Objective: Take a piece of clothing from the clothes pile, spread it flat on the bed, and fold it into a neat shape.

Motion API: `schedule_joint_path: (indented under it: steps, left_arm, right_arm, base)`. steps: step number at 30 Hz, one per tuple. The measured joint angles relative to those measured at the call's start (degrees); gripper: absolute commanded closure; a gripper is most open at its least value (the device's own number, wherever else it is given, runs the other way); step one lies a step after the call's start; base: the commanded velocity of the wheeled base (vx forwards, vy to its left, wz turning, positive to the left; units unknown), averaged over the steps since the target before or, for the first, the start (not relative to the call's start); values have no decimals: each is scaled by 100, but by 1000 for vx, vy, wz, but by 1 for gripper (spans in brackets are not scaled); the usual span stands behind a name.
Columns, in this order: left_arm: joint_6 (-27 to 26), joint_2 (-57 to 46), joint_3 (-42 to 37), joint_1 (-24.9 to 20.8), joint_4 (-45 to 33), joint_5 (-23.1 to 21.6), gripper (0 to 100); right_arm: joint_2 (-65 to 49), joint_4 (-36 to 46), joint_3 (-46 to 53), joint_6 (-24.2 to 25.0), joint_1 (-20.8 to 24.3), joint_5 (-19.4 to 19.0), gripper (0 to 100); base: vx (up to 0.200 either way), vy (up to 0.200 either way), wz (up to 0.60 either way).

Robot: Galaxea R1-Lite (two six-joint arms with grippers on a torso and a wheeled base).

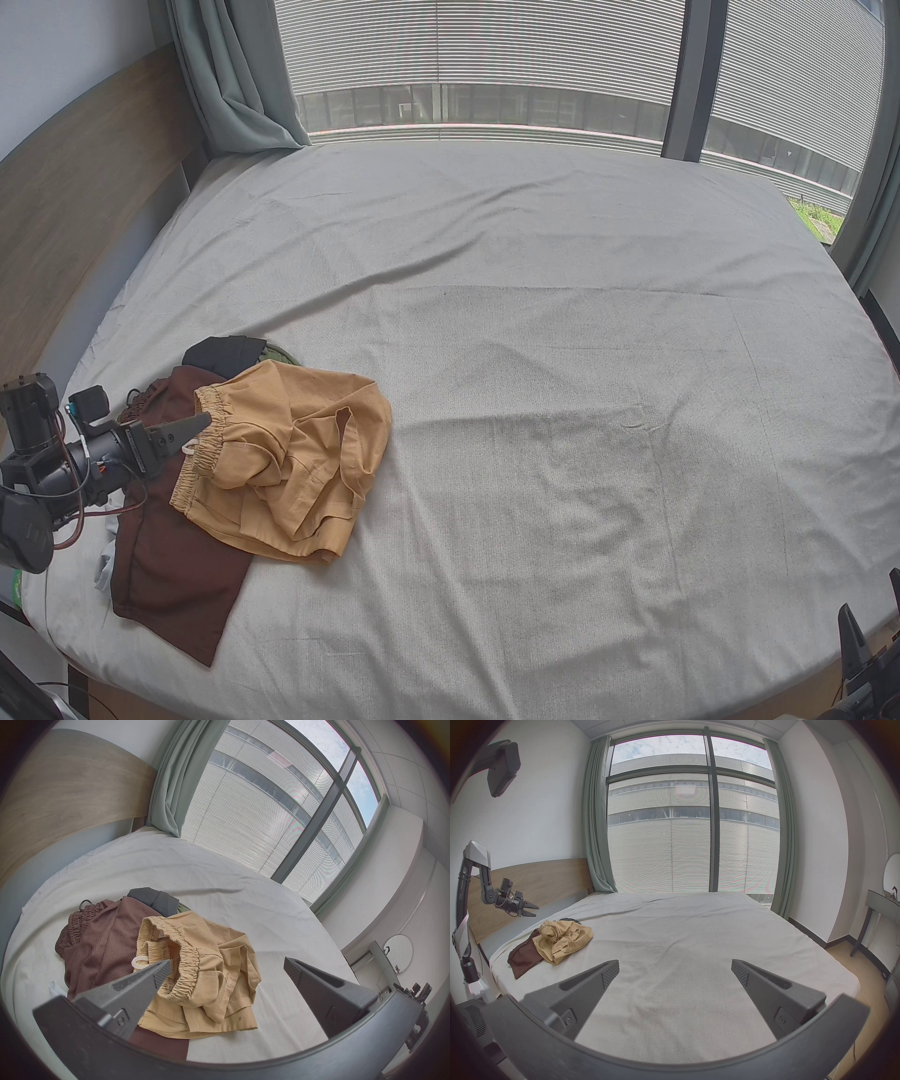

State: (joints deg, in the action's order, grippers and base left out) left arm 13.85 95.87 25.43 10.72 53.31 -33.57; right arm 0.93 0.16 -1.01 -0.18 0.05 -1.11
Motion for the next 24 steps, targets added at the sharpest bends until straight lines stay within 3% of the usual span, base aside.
schedule_joint_path:
  steps: [15,24]
  left_arm:
    - [-28,1100,150,-77,841,-118,0]
    - [-20,1430,238,-236,916,-215,0]
  right_arm:
    - [0,2,0,2,5,-4,0]
    - [0,0,0,11,-5,-6,0]
  base:
    - [0,0,0]
    - [0,0,0]
